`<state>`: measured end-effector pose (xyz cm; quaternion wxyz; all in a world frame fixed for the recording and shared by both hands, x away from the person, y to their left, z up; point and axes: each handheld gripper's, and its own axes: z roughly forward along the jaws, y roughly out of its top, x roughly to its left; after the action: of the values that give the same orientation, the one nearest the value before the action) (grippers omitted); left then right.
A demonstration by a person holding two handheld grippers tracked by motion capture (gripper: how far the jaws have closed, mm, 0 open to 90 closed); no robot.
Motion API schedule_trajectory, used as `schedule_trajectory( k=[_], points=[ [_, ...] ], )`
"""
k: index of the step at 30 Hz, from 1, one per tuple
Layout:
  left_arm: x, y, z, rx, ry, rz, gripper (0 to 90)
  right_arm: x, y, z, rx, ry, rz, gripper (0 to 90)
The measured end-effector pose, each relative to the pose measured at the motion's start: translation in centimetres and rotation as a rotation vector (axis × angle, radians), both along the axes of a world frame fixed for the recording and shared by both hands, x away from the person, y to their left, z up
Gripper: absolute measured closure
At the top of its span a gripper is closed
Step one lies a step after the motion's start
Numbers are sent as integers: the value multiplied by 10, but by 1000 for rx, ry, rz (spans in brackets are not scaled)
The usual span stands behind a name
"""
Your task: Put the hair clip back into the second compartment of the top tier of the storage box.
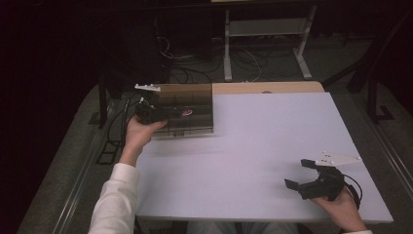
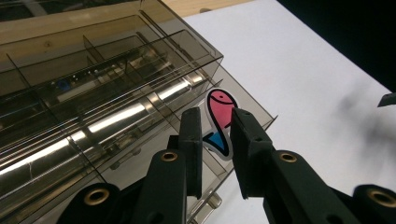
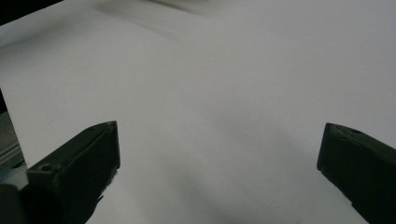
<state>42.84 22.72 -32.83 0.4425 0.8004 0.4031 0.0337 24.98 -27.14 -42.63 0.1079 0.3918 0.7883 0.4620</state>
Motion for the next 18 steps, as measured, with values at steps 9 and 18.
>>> schedule_trajectory(
  k=[9,18],
  points=[
    [1,-2,-5,22,10,-2,738,0,0,0,-1,1,2,0],
    [4,-3,-14,38,27,4,738,0,1,-1,-4,3,2,0]
  ],
)
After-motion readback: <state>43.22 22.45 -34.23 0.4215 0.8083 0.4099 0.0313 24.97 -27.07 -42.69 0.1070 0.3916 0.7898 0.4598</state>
